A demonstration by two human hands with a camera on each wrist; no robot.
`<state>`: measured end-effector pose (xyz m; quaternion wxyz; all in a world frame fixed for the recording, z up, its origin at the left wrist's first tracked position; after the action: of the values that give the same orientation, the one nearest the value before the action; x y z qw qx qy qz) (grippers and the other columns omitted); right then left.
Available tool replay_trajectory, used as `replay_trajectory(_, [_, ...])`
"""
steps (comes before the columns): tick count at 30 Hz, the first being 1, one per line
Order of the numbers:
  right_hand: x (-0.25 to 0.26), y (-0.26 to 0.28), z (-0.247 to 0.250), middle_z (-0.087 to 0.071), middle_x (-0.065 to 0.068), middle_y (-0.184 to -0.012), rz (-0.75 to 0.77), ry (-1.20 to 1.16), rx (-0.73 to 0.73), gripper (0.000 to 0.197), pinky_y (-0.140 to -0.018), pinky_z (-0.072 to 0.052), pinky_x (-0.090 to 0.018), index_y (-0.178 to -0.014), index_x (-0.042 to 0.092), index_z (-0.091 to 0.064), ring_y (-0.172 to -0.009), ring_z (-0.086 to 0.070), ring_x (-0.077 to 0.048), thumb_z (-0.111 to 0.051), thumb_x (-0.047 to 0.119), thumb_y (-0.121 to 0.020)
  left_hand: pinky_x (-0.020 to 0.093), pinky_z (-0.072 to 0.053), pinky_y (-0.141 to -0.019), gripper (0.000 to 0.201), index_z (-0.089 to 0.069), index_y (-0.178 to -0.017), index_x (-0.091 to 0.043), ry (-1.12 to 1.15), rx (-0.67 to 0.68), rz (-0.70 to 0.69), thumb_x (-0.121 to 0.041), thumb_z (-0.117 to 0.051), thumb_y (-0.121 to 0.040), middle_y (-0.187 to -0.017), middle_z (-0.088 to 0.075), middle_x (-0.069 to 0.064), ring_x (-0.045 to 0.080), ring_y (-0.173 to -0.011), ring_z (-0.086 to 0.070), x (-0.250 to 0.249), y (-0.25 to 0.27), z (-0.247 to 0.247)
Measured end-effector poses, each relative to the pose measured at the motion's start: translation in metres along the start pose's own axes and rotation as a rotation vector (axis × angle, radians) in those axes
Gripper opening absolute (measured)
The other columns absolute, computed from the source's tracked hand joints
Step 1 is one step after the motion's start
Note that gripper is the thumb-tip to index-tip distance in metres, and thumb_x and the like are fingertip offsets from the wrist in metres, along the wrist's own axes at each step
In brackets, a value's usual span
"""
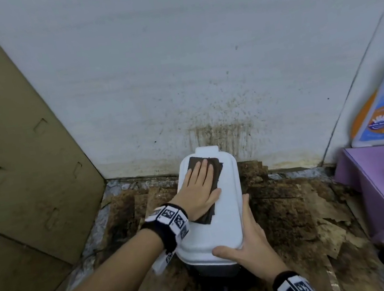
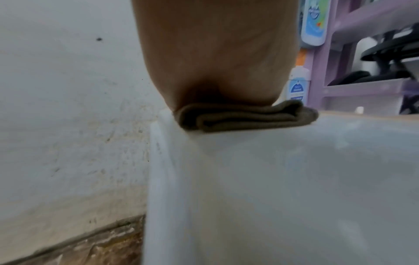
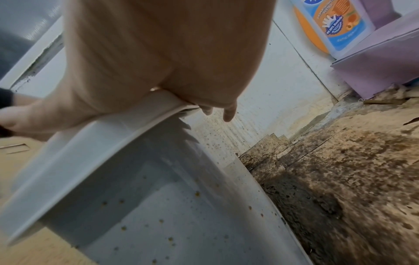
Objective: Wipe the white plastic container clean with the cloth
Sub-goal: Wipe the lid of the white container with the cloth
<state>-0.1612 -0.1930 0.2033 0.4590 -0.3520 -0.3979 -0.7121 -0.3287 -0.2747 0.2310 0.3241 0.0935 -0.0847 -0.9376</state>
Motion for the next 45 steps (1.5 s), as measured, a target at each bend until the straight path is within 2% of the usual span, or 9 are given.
replay_trajectory(14, [-0.003, 0.002, 0.002, -0.001, 0.021, -0.166, -0.026, -0.042, 0.006, 0.147, -0.12, -0.025, -0.056, -0.136, 0.058, 0.041, -0.152, -0.014, -0.018, -0.079, 0.079, -0.054, 0.041, 0.011, -0.125, 0.071, 0.012, -0.162, -0.006, 0.203, 0.036, 0.083, -0.043, -0.022, -0.112, -0.17, 0.022, 0.013, 0.027, -0.158, 0.02, -0.042, -0.023, 0.003])
replay_trajectory(16, [-0.007, 0.001, 0.004, 0.002, 0.025, -0.165, -0.031, -0.088, 0.022, 0.13, -0.123, -0.019, -0.055, -0.137, 0.061, 0.036, -0.153, -0.009, -0.014, -0.065, 0.089, -0.06, 0.04, 0.014, -0.124, 0.069, 0.013, -0.162, -0.007, 0.257, 0.062, 0.085, -0.042, -0.019, -0.112, -0.169, 0.025, 0.01, 0.026, -0.157, 0.023, -0.049, -0.016, 0.001])
replay_trajectory(20, [-0.003, 0.004, 0.017, 0.011, 0.059, -0.14, -0.037, -0.232, -0.031, 0.078, -0.126, 0.0, -0.05, -0.149, 0.062, 0.012, -0.15, 0.009, 0.001, -0.022, 0.089, -0.085, 0.034, 0.009, -0.125, 0.067, 0.009, -0.163, -0.007, 0.509, 0.06, 0.06, -0.039, -0.022, -0.113, -0.171, 0.02, 0.006, 0.022, -0.158, 0.019, -0.044, 0.001, 0.012])
replay_trajectory(23, [0.009, 0.001, 0.026, -0.007, 0.033, -0.158, -0.095, -0.255, -0.128, 0.068, -0.121, -0.011, -0.04, -0.157, 0.05, -0.005, -0.142, -0.006, 0.007, -0.02, 0.073, -0.095, 0.026, -0.012, -0.122, 0.064, -0.007, -0.165, -0.01, 0.644, -0.191, 0.081, -0.032, -0.034, -0.112, -0.173, -0.01, 0.005, 0.018, -0.159, -0.01, -0.018, 0.026, 0.022])
replay_trajectory(25, [0.025, -0.004, 0.031, -0.021, 0.016, -0.159, 0.002, -0.162, -0.234, 0.061, -0.118, -0.02, -0.034, -0.158, 0.04, -0.016, -0.144, -0.016, 0.001, -0.029, 0.06, -0.102, 0.026, -0.029, -0.113, 0.052, -0.025, -0.16, -0.011, 0.591, -0.365, 0.14, -0.023, -0.037, -0.11, -0.163, -0.034, 0.005, 0.019, -0.15, -0.031, -0.002, 0.049, 0.021])
replay_trajectory(28, [0.052, -0.018, 0.028, -0.033, 0.006, -0.157, 0.231, 0.141, -0.361, 0.049, -0.121, -0.023, -0.037, -0.154, 0.022, -0.031, -0.145, -0.02, -0.006, -0.037, 0.038, -0.107, 0.027, -0.033, -0.111, 0.041, -0.041, -0.15, -0.012, 0.423, -0.464, 0.218, -0.019, -0.038, -0.109, -0.153, -0.044, 0.004, 0.019, -0.141, -0.038, 0.011, 0.074, 0.007])
replay_trajectory(32, [0.076, -0.048, 0.0, -0.013, -0.007, -0.168, 0.333, 0.557, -0.259, 0.056, -0.127, -0.007, -0.037, -0.159, 0.009, -0.021, -0.155, -0.006, -0.019, -0.029, 0.033, -0.108, 0.032, -0.024, -0.119, 0.047, -0.036, -0.155, -0.013, 0.482, -0.436, 0.272, -0.027, -0.033, -0.111, -0.162, -0.033, 0.001, 0.019, -0.148, -0.029, 0.011, 0.078, -0.018])
replay_trajectory(37, [0.06, -0.059, -0.016, -0.002, -0.017, -0.168, 0.284, 0.874, -0.184, 0.083, -0.125, 0.0, -0.037, -0.159, 0.002, -0.009, -0.157, -0.002, -0.027, 0.006, 0.053, -0.095, 0.024, -0.01, -0.12, 0.054, -0.024, -0.162, -0.016, 0.5, -0.439, 0.298, -0.034, -0.027, -0.111, -0.169, -0.02, -0.002, 0.014, -0.153, -0.018, 0.008, 0.078, -0.03])
replay_trajectory(45, [0.035, -0.008, -0.018, 0.007, -0.005, -0.169, 0.217, 0.658, -0.321, 0.068, -0.125, -0.004, -0.032, -0.161, 0.011, -0.002, -0.156, 0.004, -0.018, -0.017, 0.047, -0.105, 0.03, -0.011, -0.126, 0.059, -0.018, -0.164, -0.019, 0.485, -0.412, 0.273, -0.04, -0.032, -0.11, -0.172, -0.013, -0.003, 0.013, -0.156, -0.011, 0.009, 0.079, -0.032])
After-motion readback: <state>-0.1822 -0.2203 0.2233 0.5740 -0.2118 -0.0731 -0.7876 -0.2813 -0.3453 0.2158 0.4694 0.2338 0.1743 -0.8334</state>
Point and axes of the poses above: each hand's wrist, its own y-axis away from the middle knuckle, its own z-axis out of the back of the hand, x = y × z, the point moved 5 cm from there along -y, towards the middle knuckle
